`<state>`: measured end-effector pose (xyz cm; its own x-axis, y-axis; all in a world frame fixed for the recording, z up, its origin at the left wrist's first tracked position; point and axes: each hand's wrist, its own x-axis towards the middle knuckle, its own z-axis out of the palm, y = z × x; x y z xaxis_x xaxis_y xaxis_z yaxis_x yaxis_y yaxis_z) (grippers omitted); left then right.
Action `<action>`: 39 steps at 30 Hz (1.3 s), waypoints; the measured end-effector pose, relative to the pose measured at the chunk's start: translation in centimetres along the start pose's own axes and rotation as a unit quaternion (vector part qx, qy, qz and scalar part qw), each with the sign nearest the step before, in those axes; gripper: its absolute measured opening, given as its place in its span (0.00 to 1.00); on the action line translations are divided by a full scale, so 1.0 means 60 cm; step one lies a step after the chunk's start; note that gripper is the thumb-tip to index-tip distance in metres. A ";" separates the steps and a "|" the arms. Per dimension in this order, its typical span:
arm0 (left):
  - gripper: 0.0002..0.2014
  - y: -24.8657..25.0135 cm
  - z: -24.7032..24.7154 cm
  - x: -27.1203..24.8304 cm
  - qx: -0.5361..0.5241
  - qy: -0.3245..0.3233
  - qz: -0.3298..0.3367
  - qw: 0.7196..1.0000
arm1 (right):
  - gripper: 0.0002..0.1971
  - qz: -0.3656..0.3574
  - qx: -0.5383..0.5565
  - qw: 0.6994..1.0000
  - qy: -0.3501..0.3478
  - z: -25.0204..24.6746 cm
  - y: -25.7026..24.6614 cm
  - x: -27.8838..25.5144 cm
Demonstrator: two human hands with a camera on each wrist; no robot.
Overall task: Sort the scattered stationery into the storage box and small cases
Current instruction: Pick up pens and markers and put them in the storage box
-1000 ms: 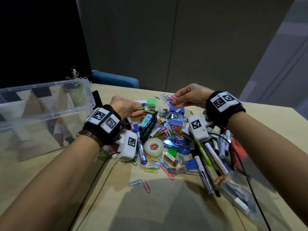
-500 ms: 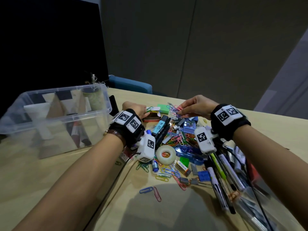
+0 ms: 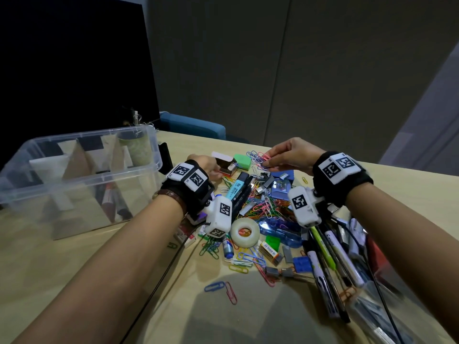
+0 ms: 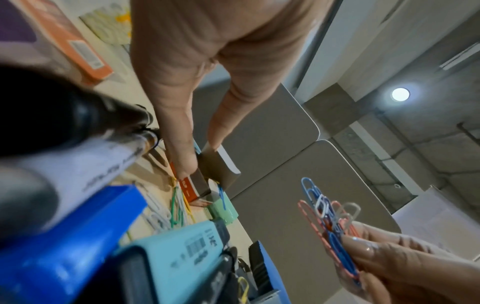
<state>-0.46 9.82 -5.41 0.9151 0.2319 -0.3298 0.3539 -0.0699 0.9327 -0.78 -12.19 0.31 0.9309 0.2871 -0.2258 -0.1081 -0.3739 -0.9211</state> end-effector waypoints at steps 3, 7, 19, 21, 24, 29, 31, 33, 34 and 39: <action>0.16 0.009 0.008 0.004 0.007 0.040 0.015 0.999 | 0.05 -0.001 0.001 1.000 -0.004 0.004 -0.002 0.006; 0.11 0.028 0.020 0.009 0.011 0.061 0.001 0.998 | 0.07 -0.001 -0.023 1.000 0.002 0.013 -0.008 0.014; 0.09 0.061 0.037 0.043 0.274 -0.008 0.081 0.958 | 0.04 0.007 -0.200 0.978 0.063 0.039 -0.013 0.069; 0.12 0.060 0.036 0.041 0.350 -0.016 0.085 0.933 | 0.05 0.012 -0.226 0.972 0.068 0.050 -0.012 0.081; 0.17 0.067 0.034 0.041 0.421 -0.030 0.085 0.902 | 0.09 0.028 -0.280 0.957 0.070 0.070 -0.010 0.099; 0.16 0.069 0.023 0.044 0.471 -0.033 0.083 0.878 | 0.18 0.045 -0.334 0.938 0.075 0.085 -0.007 0.127; 0.16 0.072 0.019 0.039 0.476 -0.043 0.086 0.874 | 0.17 0.068 -0.309 0.946 0.065 0.085 -0.012 0.131; 0.15 0.073 0.017 0.036 0.488 -0.053 0.090 0.866 | 0.14 0.091 -0.270 0.957 0.049 0.083 -0.015 0.133; 0.15 0.073 0.017 0.034 0.492 -0.055 0.092 0.864 | 0.12 0.103 -0.253 0.961 0.044 0.081 -0.020 0.131; 0.18 0.078 0.019 0.021 0.473 -0.078 0.095 0.873 | 0.18 0.124 -0.181 0.974 0.047 0.067 -0.020 0.133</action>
<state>2.57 8.65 -1.64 0.9636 -0.0006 -0.2674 0.1269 -0.8791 0.4594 5.39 -5.88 -1.65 0.9214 0.0715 -0.3820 -0.2207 -0.7128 -0.6658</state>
